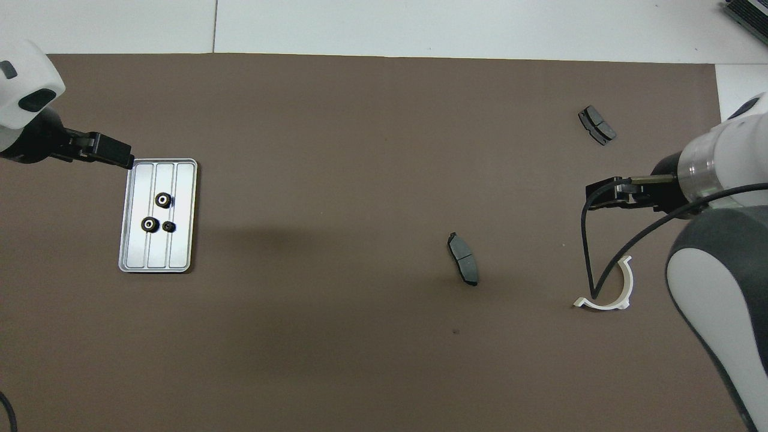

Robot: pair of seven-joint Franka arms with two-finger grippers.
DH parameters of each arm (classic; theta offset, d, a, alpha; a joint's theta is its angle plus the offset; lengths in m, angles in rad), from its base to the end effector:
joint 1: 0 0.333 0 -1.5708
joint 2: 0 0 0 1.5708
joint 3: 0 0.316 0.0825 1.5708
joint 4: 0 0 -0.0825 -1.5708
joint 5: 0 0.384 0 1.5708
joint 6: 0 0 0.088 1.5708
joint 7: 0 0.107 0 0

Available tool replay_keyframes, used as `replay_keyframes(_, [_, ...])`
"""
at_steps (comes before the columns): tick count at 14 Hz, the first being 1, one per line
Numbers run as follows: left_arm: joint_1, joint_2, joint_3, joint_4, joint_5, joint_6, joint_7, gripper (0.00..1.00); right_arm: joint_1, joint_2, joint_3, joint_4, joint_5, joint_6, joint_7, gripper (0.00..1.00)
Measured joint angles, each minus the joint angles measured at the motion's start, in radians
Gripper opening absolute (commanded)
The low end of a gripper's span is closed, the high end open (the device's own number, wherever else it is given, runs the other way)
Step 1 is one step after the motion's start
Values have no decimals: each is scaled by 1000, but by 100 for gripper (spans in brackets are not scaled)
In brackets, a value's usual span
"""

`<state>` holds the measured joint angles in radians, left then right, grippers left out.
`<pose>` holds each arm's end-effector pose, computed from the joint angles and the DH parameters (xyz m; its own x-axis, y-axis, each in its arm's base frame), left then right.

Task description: Pick bearing gear from pile to tray

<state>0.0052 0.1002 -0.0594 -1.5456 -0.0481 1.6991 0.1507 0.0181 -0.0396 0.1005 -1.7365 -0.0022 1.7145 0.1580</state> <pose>0.5953 -0.0352 0.5907 0.9786 -0.1965 0.0607 -0.1994 -0.9789 0.0453 0.5472 0.0659 0.5800 0.9991 -0.0391 0.0181 -0.0392 -0.9992 0.0033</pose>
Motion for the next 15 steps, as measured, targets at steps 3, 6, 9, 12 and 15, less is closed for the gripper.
replay_keyframes(3, [0,-38,1,-2,0,-39,0,100,0,0,0,0,0,0,0,100])
replay_keyframes(6, [2,-36,7,-7,0,-42,-18,100,0,0,0,0,0,0,0,100])
replay_keyframes(9, [5,-35,17,-8,7,-50,-52,100,0,0,0,0,0,0,0,100])
replay_keyframes(12, [5,-41,15,-17,16,-81,-82,100,0,0,0,0,0,0,0,100])
replay_keyframes(15, [5,-48,16,-27,16,-82,-88,100,0,0,0,0,0,0,0,100])
